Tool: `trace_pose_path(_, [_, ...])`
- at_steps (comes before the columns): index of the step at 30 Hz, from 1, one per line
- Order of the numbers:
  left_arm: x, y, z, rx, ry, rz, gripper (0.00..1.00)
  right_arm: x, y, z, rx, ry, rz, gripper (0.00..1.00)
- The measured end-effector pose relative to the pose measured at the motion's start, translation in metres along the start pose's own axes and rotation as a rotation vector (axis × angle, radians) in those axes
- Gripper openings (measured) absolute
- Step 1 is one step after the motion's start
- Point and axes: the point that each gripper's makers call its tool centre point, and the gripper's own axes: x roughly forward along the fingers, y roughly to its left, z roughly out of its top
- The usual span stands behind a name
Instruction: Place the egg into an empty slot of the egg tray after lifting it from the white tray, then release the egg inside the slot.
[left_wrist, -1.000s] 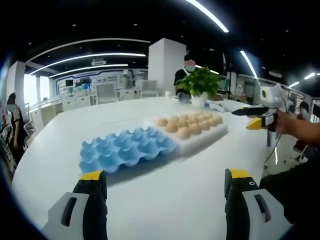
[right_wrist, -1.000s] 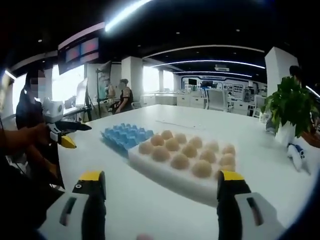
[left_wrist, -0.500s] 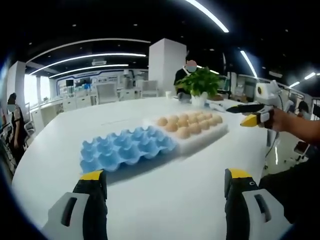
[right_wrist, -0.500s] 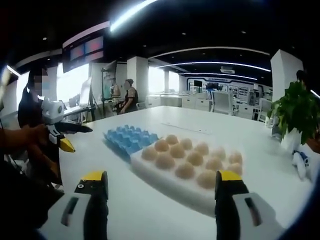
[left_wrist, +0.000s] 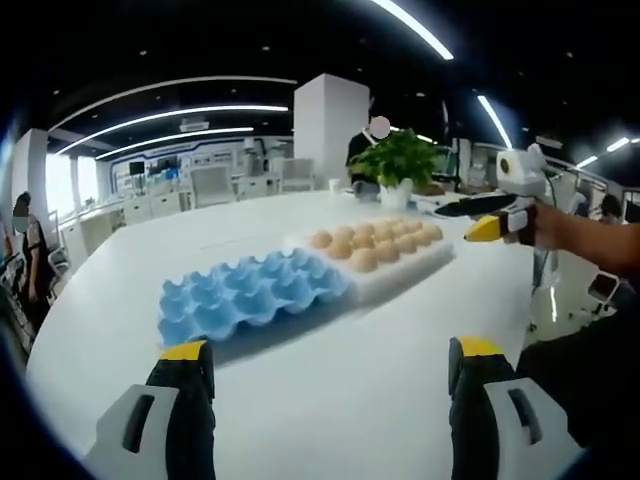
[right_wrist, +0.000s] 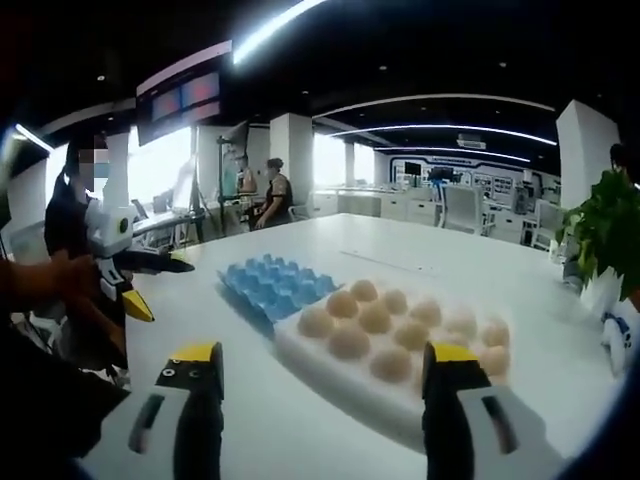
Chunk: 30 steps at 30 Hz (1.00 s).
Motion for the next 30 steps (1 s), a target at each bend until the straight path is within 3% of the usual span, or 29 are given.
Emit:
trace_pose_path(12, [-0.001,-0.002,-0.001,-0.008,-0.005,-0.001,0.99,0.023,0.015,0.012,0.021,-0.014,0.054,0.74])
trace_pose_path(18, [-0.002,-0.002,0.000,-0.007,-0.009,-0.001,1.00,0.035,0.020,0.015,-0.001,0.002,0.066,0.66])
trace_pose_path(22, [-0.005,-0.001,0.001,-0.005,-0.014,0.005,1.00,0.041,0.022,0.015,-0.016,0.011,0.074,0.53])
trace_pose_path(30, [-0.009,0.004,0.001,-0.006,-0.023,0.024,1.00,0.053,0.027,0.016,-0.036,0.031,0.085,0.48])
